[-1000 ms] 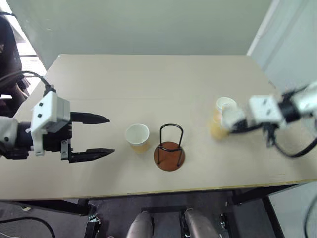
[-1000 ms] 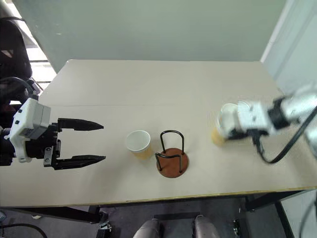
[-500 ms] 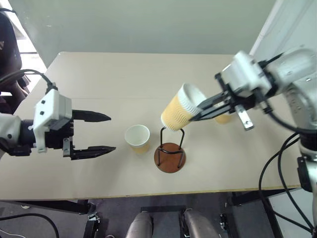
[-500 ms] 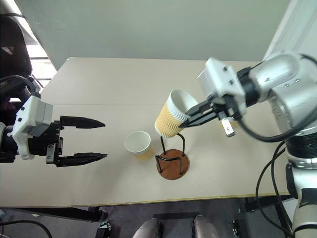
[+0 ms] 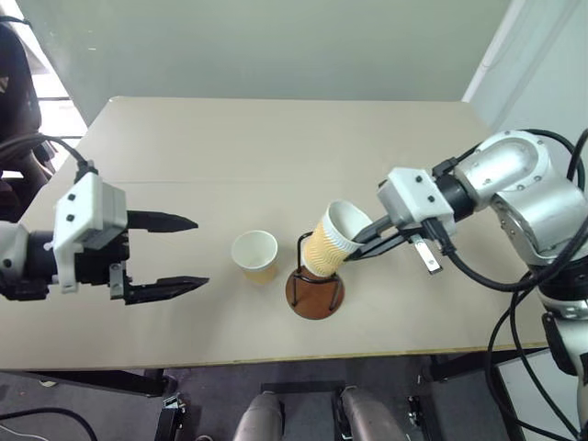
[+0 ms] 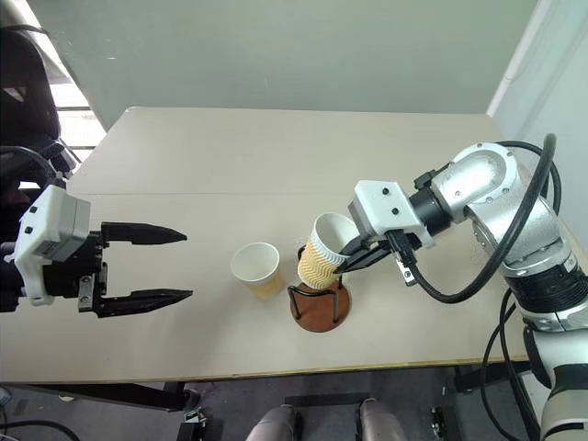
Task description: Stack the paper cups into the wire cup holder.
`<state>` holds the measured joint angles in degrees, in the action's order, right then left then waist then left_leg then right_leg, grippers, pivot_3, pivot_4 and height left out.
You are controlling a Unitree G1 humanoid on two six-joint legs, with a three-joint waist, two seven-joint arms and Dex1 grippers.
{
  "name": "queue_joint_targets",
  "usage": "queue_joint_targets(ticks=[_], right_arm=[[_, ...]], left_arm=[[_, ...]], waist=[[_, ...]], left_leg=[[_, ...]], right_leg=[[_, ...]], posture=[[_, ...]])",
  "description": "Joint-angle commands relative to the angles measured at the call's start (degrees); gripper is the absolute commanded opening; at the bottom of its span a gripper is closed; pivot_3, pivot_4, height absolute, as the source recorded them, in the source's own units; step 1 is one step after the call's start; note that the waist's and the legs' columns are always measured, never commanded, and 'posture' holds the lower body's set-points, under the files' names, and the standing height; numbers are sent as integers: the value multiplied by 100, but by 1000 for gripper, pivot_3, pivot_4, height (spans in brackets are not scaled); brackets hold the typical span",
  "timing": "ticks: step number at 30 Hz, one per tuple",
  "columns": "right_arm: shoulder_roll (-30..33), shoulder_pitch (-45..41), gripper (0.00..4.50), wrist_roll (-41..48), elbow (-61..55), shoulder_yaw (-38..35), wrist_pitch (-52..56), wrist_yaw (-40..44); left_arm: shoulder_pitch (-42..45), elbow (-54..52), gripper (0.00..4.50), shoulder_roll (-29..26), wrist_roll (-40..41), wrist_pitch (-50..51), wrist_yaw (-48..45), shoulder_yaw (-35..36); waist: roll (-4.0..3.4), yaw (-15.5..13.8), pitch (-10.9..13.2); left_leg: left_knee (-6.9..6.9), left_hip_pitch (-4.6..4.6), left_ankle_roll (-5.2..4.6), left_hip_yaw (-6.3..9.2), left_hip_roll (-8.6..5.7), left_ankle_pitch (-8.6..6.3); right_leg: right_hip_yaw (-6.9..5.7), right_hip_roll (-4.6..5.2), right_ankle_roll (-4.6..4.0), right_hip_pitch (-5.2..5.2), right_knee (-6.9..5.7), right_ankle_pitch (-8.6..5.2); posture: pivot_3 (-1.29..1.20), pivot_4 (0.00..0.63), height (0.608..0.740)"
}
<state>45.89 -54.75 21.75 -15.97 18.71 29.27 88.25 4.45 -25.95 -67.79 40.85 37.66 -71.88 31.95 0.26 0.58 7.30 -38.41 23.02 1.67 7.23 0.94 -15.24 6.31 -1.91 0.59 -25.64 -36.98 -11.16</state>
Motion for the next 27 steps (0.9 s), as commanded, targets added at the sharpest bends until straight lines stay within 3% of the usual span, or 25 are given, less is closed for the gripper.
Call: queue_joint_targets(ticks=[1, 16, 19, 27], right_arm=[[5, 17, 53, -13, -190, -42, -56, -35], [-222, 137, 53, -638, 117, 175, -728, -145], [-280, 111, 607, -720, 187, 187, -742, -196], [-224, 44, 3275, -783, 323, 66, -838, -146]], left_arm=[[14, -116, 4500, -59, 29, 4, 53, 234], [69, -68, 4500, -81, -2, -54, 87, 164], [67, -72, 4500, -78, -1, -53, 97, 163], [94, -56, 4500, -87, 3, -62, 101, 132]], waist=[[0, 2, 0], [0, 6, 0], [0, 7, 0], [0, 7, 0]], left_leg=[[0, 0, 0, 0, 0, 0], [0, -2, 0, 1, 1, 0], [0, -2, 0, 1, 1, 1], [0, -2, 0, 1, 1, 0]], right_leg=[[0, 0, -1, 0, -1, 1], [-1, 0, -8, -1, -1, 11], [-1, 0, -8, -1, -1, 11], [-1, 0, -9, -1, -1, 11]], posture=[[0, 150, 740], [0, 150, 740], [0, 150, 740], [0, 150, 740]])
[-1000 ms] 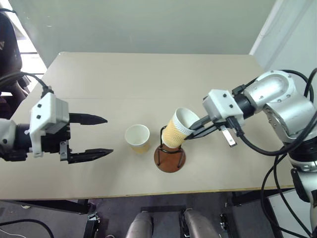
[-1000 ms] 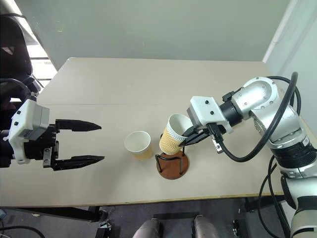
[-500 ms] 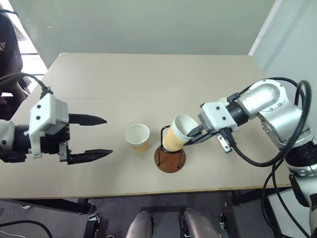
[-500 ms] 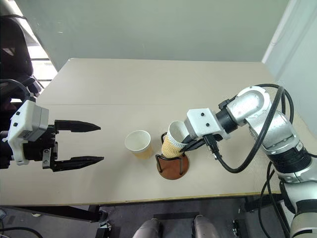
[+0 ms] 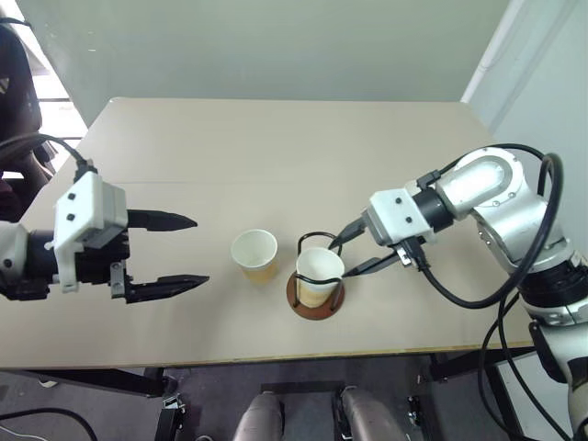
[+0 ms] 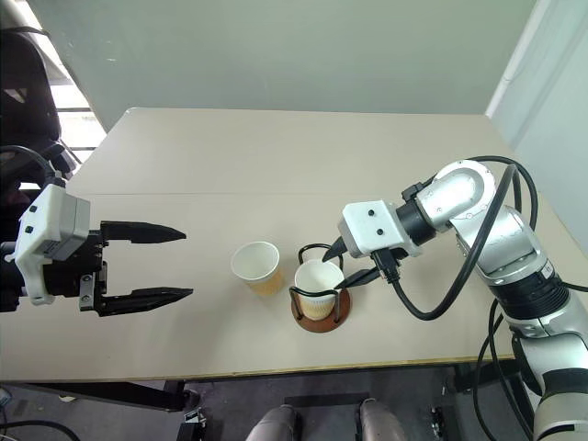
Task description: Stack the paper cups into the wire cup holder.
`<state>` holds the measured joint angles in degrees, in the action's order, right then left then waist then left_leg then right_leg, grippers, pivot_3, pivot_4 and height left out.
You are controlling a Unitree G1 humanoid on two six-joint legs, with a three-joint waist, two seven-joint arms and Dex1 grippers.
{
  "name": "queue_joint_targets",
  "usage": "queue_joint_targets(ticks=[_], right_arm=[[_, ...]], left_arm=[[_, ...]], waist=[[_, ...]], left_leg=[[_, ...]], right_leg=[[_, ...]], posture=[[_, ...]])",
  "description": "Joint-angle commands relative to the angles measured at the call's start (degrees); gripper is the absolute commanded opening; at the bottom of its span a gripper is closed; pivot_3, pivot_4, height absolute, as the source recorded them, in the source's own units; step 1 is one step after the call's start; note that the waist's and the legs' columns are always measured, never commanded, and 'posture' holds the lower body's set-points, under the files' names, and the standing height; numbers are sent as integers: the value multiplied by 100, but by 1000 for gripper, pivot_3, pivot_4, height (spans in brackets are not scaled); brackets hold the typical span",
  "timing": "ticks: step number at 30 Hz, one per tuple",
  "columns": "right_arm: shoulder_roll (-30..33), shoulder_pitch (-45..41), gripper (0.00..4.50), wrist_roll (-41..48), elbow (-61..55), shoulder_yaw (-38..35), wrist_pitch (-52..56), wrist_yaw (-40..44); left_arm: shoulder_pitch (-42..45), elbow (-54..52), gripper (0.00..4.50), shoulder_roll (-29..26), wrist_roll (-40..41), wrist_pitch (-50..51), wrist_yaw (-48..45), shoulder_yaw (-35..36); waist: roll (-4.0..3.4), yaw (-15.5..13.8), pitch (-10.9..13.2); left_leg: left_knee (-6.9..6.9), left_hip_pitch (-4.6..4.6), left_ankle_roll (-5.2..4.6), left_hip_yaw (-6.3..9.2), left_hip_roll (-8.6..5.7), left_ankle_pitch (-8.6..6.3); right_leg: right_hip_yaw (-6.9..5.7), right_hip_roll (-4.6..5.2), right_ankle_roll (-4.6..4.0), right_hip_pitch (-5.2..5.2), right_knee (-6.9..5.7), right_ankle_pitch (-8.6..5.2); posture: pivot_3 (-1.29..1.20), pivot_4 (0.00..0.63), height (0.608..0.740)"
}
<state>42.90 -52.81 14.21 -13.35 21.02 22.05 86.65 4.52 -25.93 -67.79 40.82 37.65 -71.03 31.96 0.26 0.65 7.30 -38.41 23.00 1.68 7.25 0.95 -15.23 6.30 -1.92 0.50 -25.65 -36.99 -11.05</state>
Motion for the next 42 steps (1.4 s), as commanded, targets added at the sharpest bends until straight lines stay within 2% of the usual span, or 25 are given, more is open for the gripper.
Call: queue_joint_targets(ticks=[1, 3, 4, 8, 12, 16, 30, 33, 42], right_arm=[[107, -184, 3648, -34, 119, -212, -146, 18], [237, -415, 4361, -91, 615, -445, -354, 7], [290, -537, 4436, -145, 898, -518, -466, -18], [729, -1384, 4436, -1240, 3610, -461, -1729, -574], [668, -1636, 4436, -1784, 4973, -185, -2539, -620], [566, -1621, 4436, -2095, 5666, -109, -3020, -499], [-122, -1691, 4436, -3298, 7320, 207, -3701, -1434], [-178, -1729, 3855, -3417, 7528, 194, -3816, -1516], [-131, -1888, 522, -3455, 7649, 97, -3986, -1341]], left_arm=[[97, -55, 4500, -89, 8, -65, 17, 119], [128, -38, 4500, -103, 9, -70, 12, 98], [137, -30, 4500, -108, 8, -73, 6, 96], [159, 12, 4500, -130, -13, -103, -28, 65], [273, 67, 4500, -135, -16, -151, -5, -84], [341, 57, 4500, -126, 6, -143, -5, -144], [159, -69, 4500, -184, 56, 21, -26, 162], [99, -123, 4500, -180, 64, 82, -21, 253], [32, -176, 4500, -140, 46, 112, 26, 318]], waist=[[0, 0, 0], [-2, 0, 1], [-1, -4, 1], [-1, -28, 1], [6, -67, -4], [-14, -28, 9], [-20, -28, 12], [-20, -30, 12], [-21, -22, 12]], left_leg=[[0, 0, 0, 0, 0, 0], [-1, 0, 0, 0, 0, 0], [-1, 2, 0, 0, -1, 0], [-1, 1, 0, 2, -1, 0], [16, -2, -2, 12, 1, -2], [38, 6, -2, 10, 8, -2], [33, 12, -2, 9, 21, -1], [32, 13, -1, 9, 20, -2], [36, 11, 1, 8, 22, -3]], right_leg=[[0, 0, 0, 0, 0, 0], [1, 0, 0, 0, 0, 0], [1, 1, -3, -1, 0, 2], [3, 5, -9, -3, 1, 6], [0, 12, -5, -6, 1, 11], [-2, 10, 54, -25, 0, 46], [-11, 6, 55, -23, 4, 53], [-11, 7, 54, -23, 5, 53], [-11, 7, 53, -23, 6, 52]], posture=[[0, 150, 740], [0, 150, 740], [0, 150, 740], [0, 150, 740], [0, 150, 740], [0, 150, 740], [0, 150, 740], [0, 150, 740], [0, 150, 740]])
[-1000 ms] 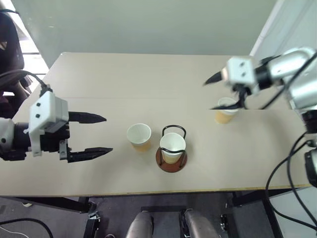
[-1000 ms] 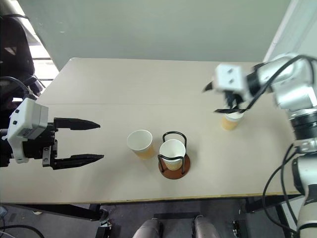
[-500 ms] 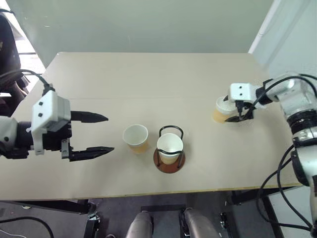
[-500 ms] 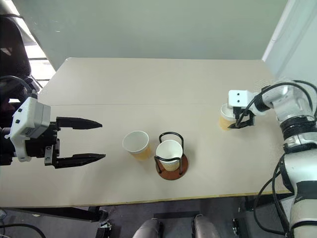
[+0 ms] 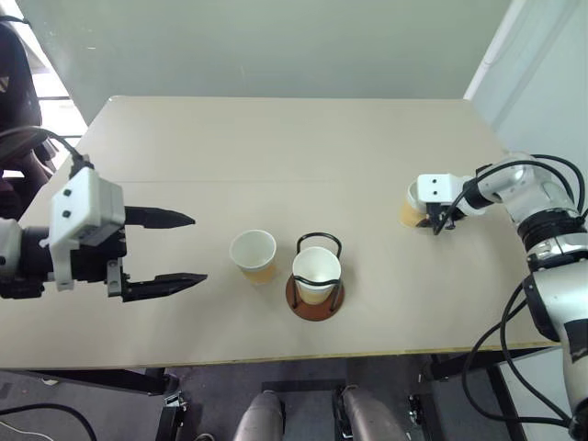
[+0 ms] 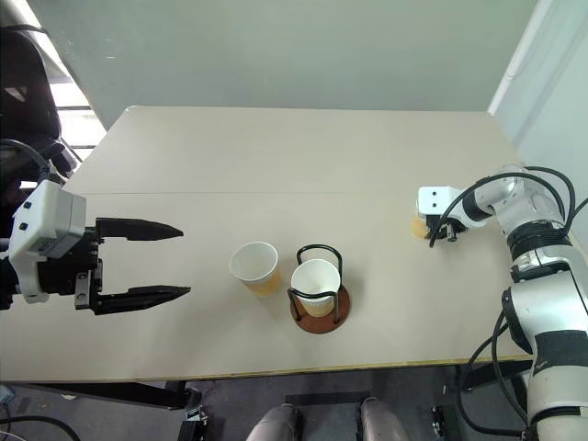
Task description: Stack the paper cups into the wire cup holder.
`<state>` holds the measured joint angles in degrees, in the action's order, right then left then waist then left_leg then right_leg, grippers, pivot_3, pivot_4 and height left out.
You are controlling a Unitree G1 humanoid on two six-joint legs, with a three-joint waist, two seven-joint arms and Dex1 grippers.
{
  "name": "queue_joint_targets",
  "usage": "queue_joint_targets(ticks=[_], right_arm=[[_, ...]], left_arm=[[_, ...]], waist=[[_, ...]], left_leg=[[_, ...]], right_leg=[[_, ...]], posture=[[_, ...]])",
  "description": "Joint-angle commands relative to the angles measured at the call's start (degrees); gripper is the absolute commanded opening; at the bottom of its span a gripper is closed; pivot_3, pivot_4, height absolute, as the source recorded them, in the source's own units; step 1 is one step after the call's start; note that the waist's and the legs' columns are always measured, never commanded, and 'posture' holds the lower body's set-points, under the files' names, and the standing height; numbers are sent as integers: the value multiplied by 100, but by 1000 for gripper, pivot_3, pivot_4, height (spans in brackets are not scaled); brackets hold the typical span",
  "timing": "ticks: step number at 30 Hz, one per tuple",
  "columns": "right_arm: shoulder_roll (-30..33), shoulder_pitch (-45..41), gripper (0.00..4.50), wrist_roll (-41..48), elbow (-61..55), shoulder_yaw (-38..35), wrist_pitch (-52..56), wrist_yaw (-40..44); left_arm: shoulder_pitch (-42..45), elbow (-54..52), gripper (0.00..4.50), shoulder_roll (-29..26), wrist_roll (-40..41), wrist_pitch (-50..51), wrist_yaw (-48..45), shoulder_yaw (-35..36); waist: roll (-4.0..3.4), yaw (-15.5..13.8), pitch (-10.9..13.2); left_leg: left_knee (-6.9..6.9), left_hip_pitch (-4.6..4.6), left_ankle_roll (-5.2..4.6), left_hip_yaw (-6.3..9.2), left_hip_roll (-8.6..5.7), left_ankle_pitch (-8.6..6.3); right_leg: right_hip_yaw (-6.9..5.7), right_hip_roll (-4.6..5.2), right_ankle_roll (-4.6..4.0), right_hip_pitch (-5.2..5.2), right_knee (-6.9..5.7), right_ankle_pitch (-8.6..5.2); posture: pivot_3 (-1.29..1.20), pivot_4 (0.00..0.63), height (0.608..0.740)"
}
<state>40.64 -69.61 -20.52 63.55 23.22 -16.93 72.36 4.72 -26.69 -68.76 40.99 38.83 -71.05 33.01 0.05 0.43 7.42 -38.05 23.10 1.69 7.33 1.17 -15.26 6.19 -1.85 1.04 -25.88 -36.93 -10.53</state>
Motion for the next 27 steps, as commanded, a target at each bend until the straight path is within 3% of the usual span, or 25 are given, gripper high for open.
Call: queue_joint_targets(ticks=[1, 6, 11, 16, 21, 24, 27], right_arm=[[112, -218, 189, 38, -65, -136, -109, 135], [310, -235, 58, 460, -737, -368, -149, 897], [611, -223, 58, 1820, -3102, -986, 989, 1938], [611, -225, 58, 3657, -5464, -1418, 3078, 2014], [617, 374, 58, 4938, -7227, -1509, 4752, 1942], [558, 652, 58, 5038, -7758, -1405, 5055, 1689], [496, 796, 58, 4583, -7799, -1113, 4957, 1385]], left_arm=[[13, -98, 4500, -40, 26, -14, 31, 206], [64, -59, 4500, -44, 26, -58, 34, 139], [57, -44, 4500, -44, 25, -72, 5, 132], [144, 9, 4500, -20, 24, -132, 22, -48], [317, 102, 4500, -33, 21, -196, 12, -253], [365, 145, 4500, -40, 7, -230, -9, -320], [373, 160, 4500, -45, -7, -245, -17, -341]], waist=[[0, -1, 0], [0, -3, 0], [-6, 15, 4], [-5, 50, 3], [9, 29, -5], [8, 32, -4], [8, 45, -5]], left_leg=[[0, 0, 0, 0, 0, 0], [-1, 3, 2, -1, 0, -1], [6, 8, 4, -4, 0, -2], [4, 5, 17, -9, 12, 5], [-8, -10, 40, -9, 12, 20], [-19, -19, 43, -15, 11, 21], [-21, -21, 42, -18, 14, 22]], right_leg=[[0, 0, 0, 0, 0, 0], [0, 0, -2, -1, 1, -1], [-1, -2, -12, -7, 3, -7], [-1, -18, -71, -1, 5, -43], [0, -27, -96, 19, 4, -58], [6, -36, -108, 30, 3, -68], [12, -39, -107, 24, -8, -66]], posture=[[0, 150, 740], [0, 150, 740], [0, 150, 740], [0, 150, 740], [0, 150, 740], [0, 150, 740], [0, 150, 740]])
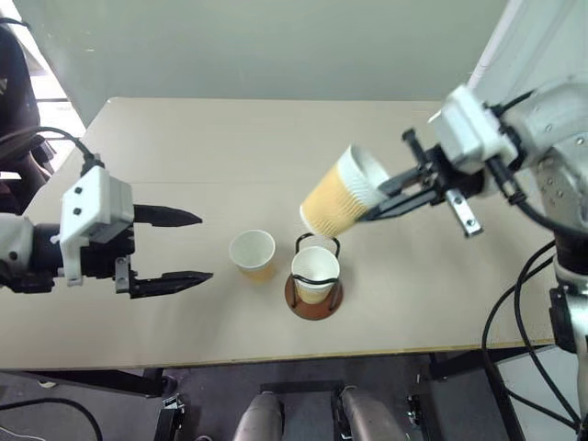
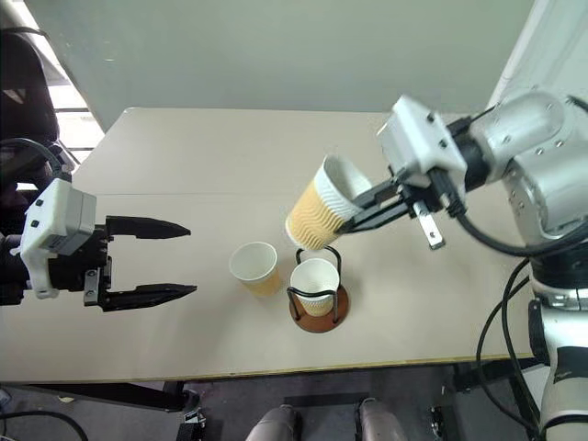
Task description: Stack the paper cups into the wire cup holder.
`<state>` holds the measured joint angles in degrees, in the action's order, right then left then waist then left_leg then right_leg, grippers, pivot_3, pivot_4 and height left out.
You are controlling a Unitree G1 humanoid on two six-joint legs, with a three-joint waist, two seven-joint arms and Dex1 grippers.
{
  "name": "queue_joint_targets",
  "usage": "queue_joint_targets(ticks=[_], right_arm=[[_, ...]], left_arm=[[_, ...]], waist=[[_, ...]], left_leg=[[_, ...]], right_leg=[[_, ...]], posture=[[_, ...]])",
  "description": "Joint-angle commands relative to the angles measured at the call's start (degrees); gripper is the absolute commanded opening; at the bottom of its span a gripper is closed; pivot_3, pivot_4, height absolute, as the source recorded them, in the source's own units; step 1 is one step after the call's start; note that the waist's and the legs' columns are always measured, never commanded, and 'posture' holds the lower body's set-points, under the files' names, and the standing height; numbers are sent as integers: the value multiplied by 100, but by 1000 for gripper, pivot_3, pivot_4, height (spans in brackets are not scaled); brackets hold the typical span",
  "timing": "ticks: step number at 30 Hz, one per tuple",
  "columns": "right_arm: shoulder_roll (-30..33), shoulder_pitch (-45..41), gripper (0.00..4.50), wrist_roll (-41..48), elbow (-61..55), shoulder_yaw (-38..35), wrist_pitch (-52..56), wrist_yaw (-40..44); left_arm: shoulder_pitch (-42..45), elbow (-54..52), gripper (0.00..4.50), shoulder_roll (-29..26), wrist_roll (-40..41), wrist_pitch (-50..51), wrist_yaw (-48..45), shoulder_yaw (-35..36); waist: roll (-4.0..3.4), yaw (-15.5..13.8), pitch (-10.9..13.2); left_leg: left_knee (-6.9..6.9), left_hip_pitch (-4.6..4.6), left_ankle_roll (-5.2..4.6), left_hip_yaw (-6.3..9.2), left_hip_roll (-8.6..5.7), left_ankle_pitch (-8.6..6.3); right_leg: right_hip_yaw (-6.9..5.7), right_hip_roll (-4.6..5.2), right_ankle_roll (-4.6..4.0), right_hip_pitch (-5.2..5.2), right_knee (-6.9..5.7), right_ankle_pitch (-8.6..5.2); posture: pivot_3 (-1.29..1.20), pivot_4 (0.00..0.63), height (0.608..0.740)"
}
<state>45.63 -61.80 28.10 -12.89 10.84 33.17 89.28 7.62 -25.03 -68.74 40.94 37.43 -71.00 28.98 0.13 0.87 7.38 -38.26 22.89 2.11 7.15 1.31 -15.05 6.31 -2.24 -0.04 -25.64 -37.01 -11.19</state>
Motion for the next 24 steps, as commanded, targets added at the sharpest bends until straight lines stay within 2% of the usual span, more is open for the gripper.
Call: queue_joint_targets(ticks=[1, 9, 24], right_arm=[[-38, 90, 58, -436, -144, 244, -144, -389], [-71, 440, 58, -802, -281, 648, -430, -451], [-208, 755, 58, -731, -674, 760, -203, -589]], left_arm=[[72, -14, 4500, -42, -6, -107, -19, 59], [-68, -100, 4500, -33, 5, -41, -28, 210], [-275, -182, 4500, -44, 32, 18, -34, 420]], waist=[[3, 5, -2], [4, 5, -2], [4, 5, -3]], left_leg=[[0, -3, 0, 2, 6, 0], [9, -4, 0, 5, 58, -1], [8, -2, 0, 4, 58, -1]], right_leg=[[0, -5, -3, 1, -2, 2], [-3, -57, -15, -12, -4, 25], [-4, -59, -19, -14, -1, 28]], posture=[[0, 150, 740], [0, 150, 740], [0, 150, 740]])
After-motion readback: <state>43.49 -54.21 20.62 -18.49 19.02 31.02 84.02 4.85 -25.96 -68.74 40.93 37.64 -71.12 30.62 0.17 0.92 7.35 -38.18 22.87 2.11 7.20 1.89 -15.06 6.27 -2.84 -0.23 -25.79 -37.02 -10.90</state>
